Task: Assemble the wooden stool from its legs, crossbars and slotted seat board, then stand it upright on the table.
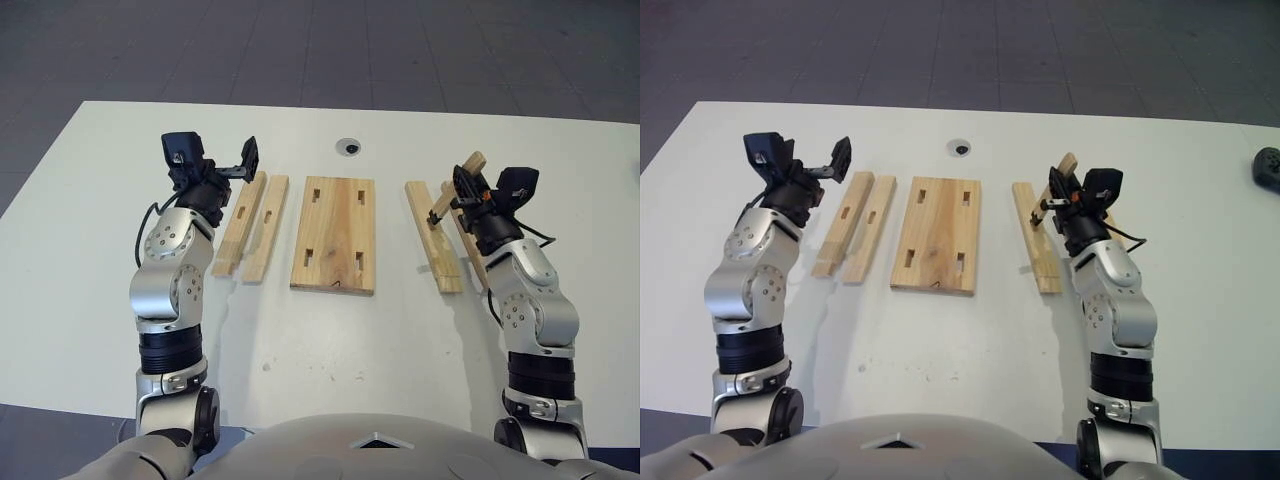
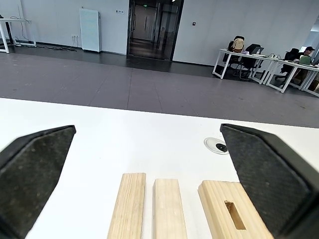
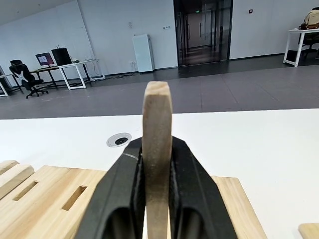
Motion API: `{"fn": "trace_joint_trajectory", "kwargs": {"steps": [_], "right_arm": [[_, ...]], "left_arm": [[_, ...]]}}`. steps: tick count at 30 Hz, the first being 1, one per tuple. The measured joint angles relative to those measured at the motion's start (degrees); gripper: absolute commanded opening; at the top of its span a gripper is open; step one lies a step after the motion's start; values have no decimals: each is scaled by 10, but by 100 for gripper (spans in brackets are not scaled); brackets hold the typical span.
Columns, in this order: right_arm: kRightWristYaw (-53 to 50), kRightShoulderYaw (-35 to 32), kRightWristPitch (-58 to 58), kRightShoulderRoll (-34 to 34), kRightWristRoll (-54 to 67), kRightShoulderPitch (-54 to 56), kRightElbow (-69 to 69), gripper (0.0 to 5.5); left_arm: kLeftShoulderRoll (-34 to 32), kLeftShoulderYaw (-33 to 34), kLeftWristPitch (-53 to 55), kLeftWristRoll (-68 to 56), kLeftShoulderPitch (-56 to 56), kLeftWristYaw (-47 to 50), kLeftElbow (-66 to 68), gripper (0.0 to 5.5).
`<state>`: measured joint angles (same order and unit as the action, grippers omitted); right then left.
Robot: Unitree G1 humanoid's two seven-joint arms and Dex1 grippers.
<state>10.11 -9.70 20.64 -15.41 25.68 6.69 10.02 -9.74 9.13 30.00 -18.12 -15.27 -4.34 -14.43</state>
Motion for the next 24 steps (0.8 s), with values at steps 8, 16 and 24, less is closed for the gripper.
{"fn": "trace_joint_trajectory", "kwargs": {"steps": [8,16,24], "right_arm": [[-12,-13,6,24,1,-10,-3,43],[-9,-13,5,26,-10,-9,-3,43],[-8,-12,11,33,-10,3,-4,43]], "left_arm": [[0,-1,1,1,4,2,-3,540],[5,-9,2,7,19,6,-15,540],[8,-13,2,9,21,7,-19,540]]}}
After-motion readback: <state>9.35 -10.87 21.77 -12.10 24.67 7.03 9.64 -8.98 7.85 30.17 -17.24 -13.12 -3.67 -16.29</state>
